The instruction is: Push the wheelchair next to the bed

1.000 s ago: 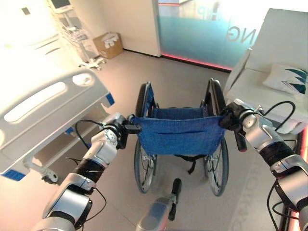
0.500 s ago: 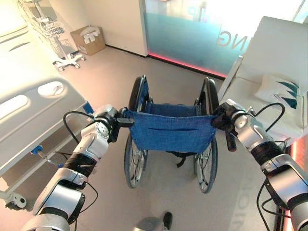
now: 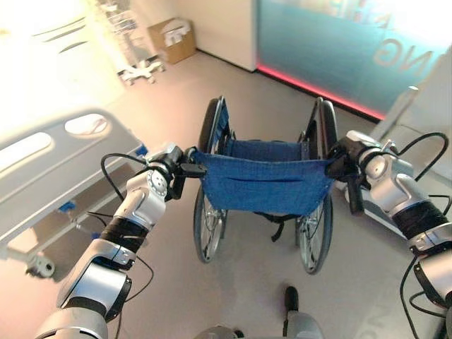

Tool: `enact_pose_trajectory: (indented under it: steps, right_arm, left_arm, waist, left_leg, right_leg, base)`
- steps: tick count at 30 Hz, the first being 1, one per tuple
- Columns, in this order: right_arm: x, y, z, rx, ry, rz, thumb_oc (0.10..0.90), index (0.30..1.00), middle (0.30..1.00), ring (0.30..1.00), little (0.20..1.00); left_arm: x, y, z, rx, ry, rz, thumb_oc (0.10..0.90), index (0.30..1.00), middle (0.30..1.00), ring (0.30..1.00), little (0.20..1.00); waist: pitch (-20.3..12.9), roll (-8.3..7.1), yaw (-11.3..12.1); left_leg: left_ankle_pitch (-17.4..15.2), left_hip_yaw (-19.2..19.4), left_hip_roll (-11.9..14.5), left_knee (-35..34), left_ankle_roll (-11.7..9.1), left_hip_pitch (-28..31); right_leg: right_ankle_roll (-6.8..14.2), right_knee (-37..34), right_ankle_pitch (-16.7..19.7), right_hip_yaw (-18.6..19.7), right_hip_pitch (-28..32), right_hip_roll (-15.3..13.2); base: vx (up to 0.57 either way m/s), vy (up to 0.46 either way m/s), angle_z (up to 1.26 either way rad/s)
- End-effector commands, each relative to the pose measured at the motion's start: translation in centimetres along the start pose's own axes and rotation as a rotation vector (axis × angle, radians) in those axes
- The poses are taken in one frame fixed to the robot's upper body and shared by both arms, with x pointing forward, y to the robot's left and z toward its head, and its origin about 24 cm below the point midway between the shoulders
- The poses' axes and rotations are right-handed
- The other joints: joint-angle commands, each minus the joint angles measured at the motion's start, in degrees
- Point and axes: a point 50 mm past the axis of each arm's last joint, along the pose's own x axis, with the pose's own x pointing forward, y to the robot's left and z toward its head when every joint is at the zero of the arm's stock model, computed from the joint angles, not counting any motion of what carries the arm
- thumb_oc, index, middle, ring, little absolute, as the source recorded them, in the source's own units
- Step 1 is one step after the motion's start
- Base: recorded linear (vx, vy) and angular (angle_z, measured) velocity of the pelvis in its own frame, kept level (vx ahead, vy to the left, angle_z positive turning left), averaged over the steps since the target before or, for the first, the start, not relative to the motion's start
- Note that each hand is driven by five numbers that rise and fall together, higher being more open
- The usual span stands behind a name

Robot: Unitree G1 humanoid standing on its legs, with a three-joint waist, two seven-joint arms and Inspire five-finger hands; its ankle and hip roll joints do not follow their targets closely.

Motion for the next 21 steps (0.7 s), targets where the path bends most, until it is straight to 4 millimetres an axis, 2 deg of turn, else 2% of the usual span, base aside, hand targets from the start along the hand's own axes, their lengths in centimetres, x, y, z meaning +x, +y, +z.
enact_pose_trajectory:
  steps: [1, 2, 3, 5, 6, 8, 10, 12, 13, 14, 15, 16, 17, 18, 19, 20, 21]
  right_arm:
    - [-2.8, -5.6, 3.5, -0.477, -0.205, -0.150, 0.400, 0.300, 0.300, 0.300, 0.300]
    - [-2.9, -5.7, 3.5, -0.480, -0.201, -0.150, 0.400, 0.300, 0.300, 0.300, 0.300]
    - [-3.1, -6.0, 3.3, -0.506, -0.189, -0.152, 0.400, 0.300, 0.300, 0.300, 0.300]
    - [-3.1, -5.8, 3.0, -0.525, -0.174, -0.150, 0.400, 0.300, 0.300, 0.300, 0.300]
    - [-3.1, -5.6, 2.6, -0.536, -0.153, -0.136, 0.400, 0.300, 0.300, 0.300, 0.300]
    - [-2.9, -5.1, 2.0, -0.569, -0.138, -0.125, 0.400, 0.300, 0.300, 0.300, 0.300]
    - [-2.8, -4.9, 1.8, -0.574, -0.138, -0.116, 0.400, 0.300, 0.300, 0.300, 0.300]
    - [-2.8, -4.6, 1.7, -0.576, -0.147, -0.109, 0.400, 0.300, 0.300, 0.300, 0.300]
    - [-2.7, -4.3, 1.7, -0.571, -0.144, -0.097, 0.400, 0.300, 0.300, 0.300, 0.300]
    - [-2.7, -4.4, 1.7, -0.571, -0.144, -0.098, 0.400, 0.300, 0.300, 0.300, 0.300]
    - [-2.3, -3.9, 1.7, -0.581, -0.151, -0.100, 0.400, 0.300, 0.300, 0.300, 0.300]
    - [-2.3, -3.8, 1.8, -0.584, -0.152, -0.099, 0.400, 0.300, 0.300, 0.300, 0.300]
    - [-2.0, -3.3, 1.7, -0.592, -0.156, -0.099, 0.400, 0.300, 0.300, 0.300, 0.300]
    - [-2.0, -3.3, 1.7, -0.591, -0.156, -0.099, 0.400, 0.300, 0.300, 0.300, 0.300]
    - [-1.8, -2.6, 1.4, -0.586, -0.150, -0.106, 0.400, 0.300, 0.300, 0.300, 0.300]
    - [-1.7, -2.5, 1.4, -0.579, -0.149, -0.106, 0.400, 0.300, 0.300, 0.300, 0.300]
    - [-1.5, -2.2, 1.4, -0.566, -0.160, -0.112, 0.400, 0.300, 0.300, 0.300, 0.300]
  left_arm:
    - [-3.3, -10.9, -9.1, -0.030, 0.222, -0.456, 0.400, 0.300, 0.300, 0.300, 0.300]
    - [-3.3, -10.9, -9.0, -0.030, 0.217, -0.461, 0.400, 0.300, 0.300, 0.300, 0.300]
    - [-3.1, -11.1, -8.4, -0.044, 0.197, -0.459, 0.400, 0.300, 0.300, 0.300, 0.300]
    - [-3.0, -11.3, -7.9, -0.056, 0.183, -0.459, 0.400, 0.300, 0.300, 0.300, 0.300]
    - [-2.8, -11.5, -7.2, -0.073, 0.167, -0.455, 0.400, 0.300, 0.300, 0.300, 0.300]
    - [-2.6, -11.8, -6.5, -0.078, 0.150, -0.448, 0.400, 0.300, 0.300, 0.300, 0.300]
    - [-2.5, -12.0, -6.2, -0.087, 0.143, -0.446, 0.400, 0.300, 0.300, 0.300, 0.300]
    - [-2.5, -12.4, -6.0, -0.100, 0.145, -0.449, 0.400, 0.300, 0.300, 0.300, 0.300]
    - [-2.6, -12.7, -5.8, -0.100, 0.152, -0.465, 0.400, 0.300, 0.300, 0.300, 0.300]
    - [-2.6, -12.7, -5.8, -0.099, 0.152, -0.465, 0.400, 0.300, 0.300, 0.300, 0.300]
    - [-2.5, -12.5, -5.5, -0.098, 0.162, -0.469, 0.400, 0.300, 0.300, 0.300, 0.300]
    - [-2.5, -12.4, -5.5, -0.098, 0.163, -0.469, 0.400, 0.300, 0.300, 0.300, 0.300]
    - [-2.4, -11.8, -5.3, -0.102, 0.157, -0.464, 0.400, 0.300, 0.300, 0.300, 0.300]
    - [-2.4, -11.8, -5.3, -0.100, 0.157, -0.465, 0.400, 0.300, 0.300, 0.300, 0.300]
    - [-2.3, -11.3, -5.1, -0.087, 0.143, -0.461, 0.400, 0.300, 0.300, 0.300, 0.300]
    - [-2.3, -11.3, -5.2, -0.083, 0.142, -0.461, 0.400, 0.300, 0.300, 0.300, 0.300]
    - [-2.4, -11.0, -5.7, -0.074, 0.143, -0.465, 0.400, 0.300, 0.300, 0.300, 0.300]
  waist:
    - [1.13, -5.38, 3.82]
    - [1.16, -5.32, 3.52]
    - [1.20, -5.40, 2.34]
    - [1.00, -5.43, 1.39]
    - [0.71, -5.45, 0.27]
    - [0.40, -5.85, -0.67]
    - [0.00, -6.19, -1.14]
    - [-0.67, -6.51, -1.23]
    - [-0.68, -6.70, -0.12]
    - [-0.77, -6.80, -0.17]
    - [-0.23, -6.87, 1.91]
    - [-0.14, -6.89, 2.05]
    - [0.68, -6.35, 3.52]
    - [0.83, -6.46, 3.70]
    - [1.84, -5.17, 5.54]
    - [2.03, -5.14, 6.26]
    - [2.45, -4.18, 8.39]
  left_leg:
    - [10.71, 8.44, 9.79, -1.95, -3.25, -1.37]
    - [12.43, 9.51, 11.01, -1.94, -3.52, -1.47]
    - [15.82, 12.59, 13.87, -1.77, -4.00, -1.66]
    - [17.20, 14.95, 15.41, -2.05, -4.34, -1.08]
    - [19.55, 17.81, 17.21, -1.93, -4.84, -0.82]
    - [22.24, 20.66, 19.44, -0.44, -5.30, -1.33]
    - [23.07, 21.76, 20.25, 0.20, -5.46, -0.82]
    - [24.05, 22.17, 19.87, 1.66, -5.57, -0.32]
    - [24.00, 21.25, 17.85, 2.82, -4.95, -2.20]
    - [24.22, 21.21, 17.74, 2.70, -4.90, -2.37]
    - [21.59, 19.70, 10.81, 1.34, -3.51, -6.13]
    - [21.42, 19.85, 10.39, 1.33, -3.47, -6.44]
    - [21.03, 21.88, 5.32, -0.94, -3.59, -11.60]
    - [20.76, 22.04, 5.26, -0.79, -3.55, -11.38]
    - [22.82, 25.24, 1.07, -3.52, -3.99, -17.79]
    - [23.11, 25.95, 0.40, -4.13, -4.09, -18.54]
    - [25.93, 26.94, -1.15, -6.86, -4.27, -20.87]
  right_leg:
    - [2.44, 5.87, 0.97, -0.23, -2.14, -2.93]
    - [2.09, 6.12, 0.44, -0.94, -1.81, -2.72]
    - [1.05, 6.83, -1.05, -2.61, -0.85, -1.80]
    - [0.49, 7.28, -1.89, -4.33, -0.25, -1.41]
    - [-0.53, 7.84, -3.15, -5.79, 0.42, -0.59]
    - [-1.48, 7.73, -4.09, -7.33, 1.41, 0.13]
    - [-2.00, 7.55, -4.60, -8.11, 2.20, 0.65]
    - [-2.72, 7.32, -5.36, -9.05, 3.35, 1.49]
    - [-3.25, 7.10, -6.57, -8.66, 5.61, 2.84]
    - [-3.25, 6.95, -6.37, -8.70, 5.50, 2.74]
    - [-2.99, 5.12, -6.46, -7.34, 8.83, 4.08]
    - [-2.92, 4.91, -6.54, -7.27, 9.21, 4.13]
    - [-2.65, 2.96, -6.68, -6.88, 12.23, 5.78]
    - [-2.57, 2.88, -6.82, -6.73, 12.51, 5.70]
    - [-2.56, 1.08, -7.23, -5.51, 16.17, 8.28]
    - [-2.52, 0.51, -7.43, -4.94, 17.16, 8.61]
    - [-2.64, -0.45, -7.97, -3.59, 19.51, 10.04]
  base:
    - [0.35, -0.299, 0.73]
    - [0.33, -0.327, 0.52]
    - [0.31, -0.309, 0.67]
    - [0.29, -0.281, 0.74]
    - [0.27, -0.270, 0.65]
    - [0.27, -0.281, 0.71]
    - [0.26, -0.220, 0.49]
    - [0.38, -0.286, 0.28]
    - [0.31, -0.220, 0.22]
    - [0.52, -0.291, 0.24]
    - [0.30, -0.139, 0.13]
    - [0.57, -0.238, 0.10]
    - [0.29, -0.099, -0.08]
    - [0.52, -0.221, -0.19]
    - [0.33, -0.145, -0.35]
    - [0.63, -0.218, -0.41]
    - [0.40, -0.097, -0.50]
